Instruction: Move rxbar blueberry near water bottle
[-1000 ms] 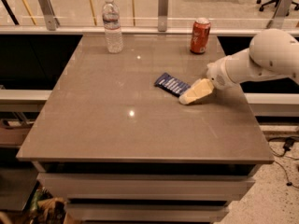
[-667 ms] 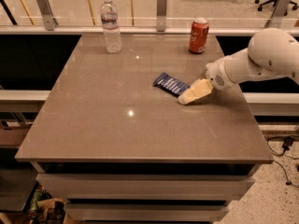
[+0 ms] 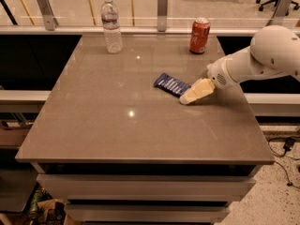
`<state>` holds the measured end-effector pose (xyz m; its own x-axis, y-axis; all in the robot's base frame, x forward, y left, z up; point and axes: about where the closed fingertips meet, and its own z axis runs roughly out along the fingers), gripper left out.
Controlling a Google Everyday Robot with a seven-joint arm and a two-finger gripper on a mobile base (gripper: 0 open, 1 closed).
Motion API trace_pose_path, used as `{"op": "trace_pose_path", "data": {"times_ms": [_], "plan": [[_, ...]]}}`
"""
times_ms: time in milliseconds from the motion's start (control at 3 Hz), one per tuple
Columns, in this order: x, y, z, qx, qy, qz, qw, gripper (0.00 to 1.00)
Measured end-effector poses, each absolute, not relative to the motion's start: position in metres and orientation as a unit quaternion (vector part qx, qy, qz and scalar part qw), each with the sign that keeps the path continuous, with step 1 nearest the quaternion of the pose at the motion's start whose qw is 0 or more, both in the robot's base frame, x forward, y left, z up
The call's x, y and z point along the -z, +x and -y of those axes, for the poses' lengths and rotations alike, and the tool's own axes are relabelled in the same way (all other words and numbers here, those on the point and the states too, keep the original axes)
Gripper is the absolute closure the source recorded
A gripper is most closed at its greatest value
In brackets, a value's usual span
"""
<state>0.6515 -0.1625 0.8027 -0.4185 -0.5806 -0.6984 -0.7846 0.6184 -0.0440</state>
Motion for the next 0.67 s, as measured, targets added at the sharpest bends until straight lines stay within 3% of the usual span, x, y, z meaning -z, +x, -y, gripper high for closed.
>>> {"op": "trace_pose_path", "data": {"times_ms": [667], "plan": [[-0.8081, 0.6669, 0.1683, -0.147, -0.411, -0.829, 0.351, 0.0]]}}
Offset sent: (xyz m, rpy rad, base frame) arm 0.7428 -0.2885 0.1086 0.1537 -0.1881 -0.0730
